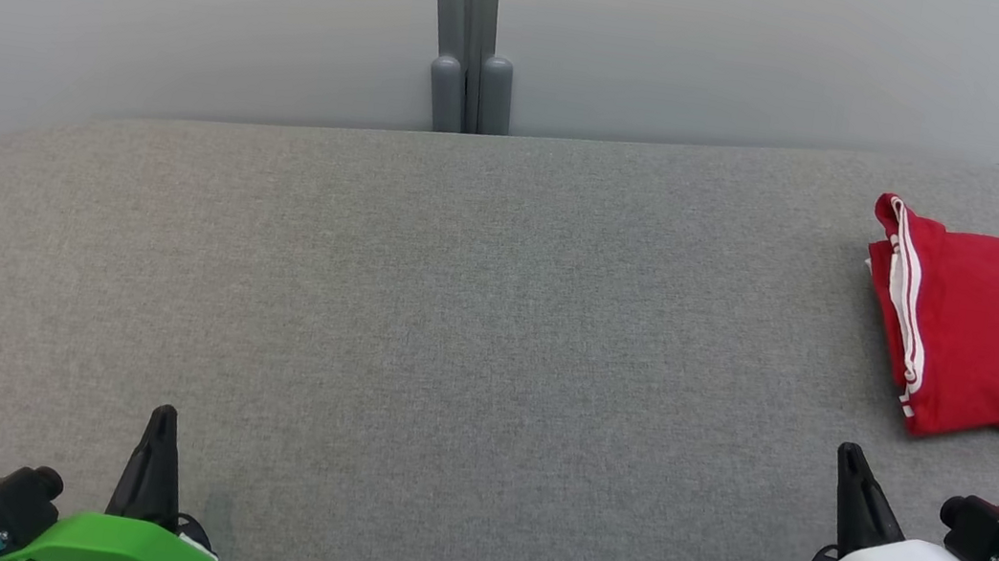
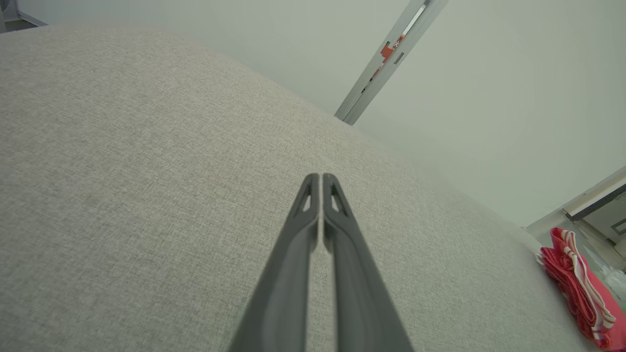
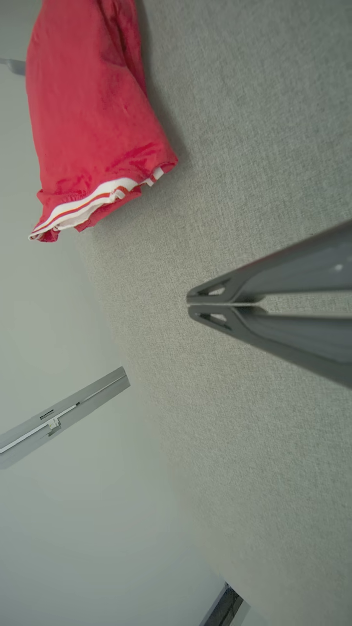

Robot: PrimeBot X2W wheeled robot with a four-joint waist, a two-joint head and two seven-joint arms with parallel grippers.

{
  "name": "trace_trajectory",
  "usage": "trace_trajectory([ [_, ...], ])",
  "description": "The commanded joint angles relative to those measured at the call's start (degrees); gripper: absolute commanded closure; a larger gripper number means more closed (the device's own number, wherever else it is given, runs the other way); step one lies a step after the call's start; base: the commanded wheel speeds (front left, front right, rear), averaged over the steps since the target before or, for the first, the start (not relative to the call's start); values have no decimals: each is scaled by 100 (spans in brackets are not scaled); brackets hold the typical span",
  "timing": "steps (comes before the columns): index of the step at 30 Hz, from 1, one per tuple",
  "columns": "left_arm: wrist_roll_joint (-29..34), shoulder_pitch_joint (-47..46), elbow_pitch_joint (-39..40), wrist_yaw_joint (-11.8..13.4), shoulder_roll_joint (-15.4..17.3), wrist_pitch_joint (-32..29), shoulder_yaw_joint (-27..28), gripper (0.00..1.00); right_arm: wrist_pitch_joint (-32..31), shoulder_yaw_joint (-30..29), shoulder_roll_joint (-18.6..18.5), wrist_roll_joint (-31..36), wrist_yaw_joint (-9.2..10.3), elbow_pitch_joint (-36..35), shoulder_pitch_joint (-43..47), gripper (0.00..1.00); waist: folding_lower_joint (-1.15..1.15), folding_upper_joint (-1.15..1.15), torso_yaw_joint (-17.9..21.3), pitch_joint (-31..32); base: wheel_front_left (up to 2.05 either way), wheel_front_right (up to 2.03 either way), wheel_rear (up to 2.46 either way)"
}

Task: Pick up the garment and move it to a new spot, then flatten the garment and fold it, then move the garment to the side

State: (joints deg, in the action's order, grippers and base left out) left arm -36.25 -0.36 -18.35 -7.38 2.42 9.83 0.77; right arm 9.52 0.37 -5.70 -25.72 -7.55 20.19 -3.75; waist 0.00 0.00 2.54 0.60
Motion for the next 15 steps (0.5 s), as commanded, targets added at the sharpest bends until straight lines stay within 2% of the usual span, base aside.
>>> trace_trajectory([
  [1, -210, -185, 112, -3, 23, -47, 47, 100, -56, -47, -7, -256, 2, -118, -132, 100, 0, 0, -4, -1, 0, 0, 0],
  [15, -1276, -280, 180, -6, 31, -362, 155, 100, -358, -173, 47, -1518, 3, -225, -168, 100, 0, 0, -37, -11, 0, 0, 0],
])
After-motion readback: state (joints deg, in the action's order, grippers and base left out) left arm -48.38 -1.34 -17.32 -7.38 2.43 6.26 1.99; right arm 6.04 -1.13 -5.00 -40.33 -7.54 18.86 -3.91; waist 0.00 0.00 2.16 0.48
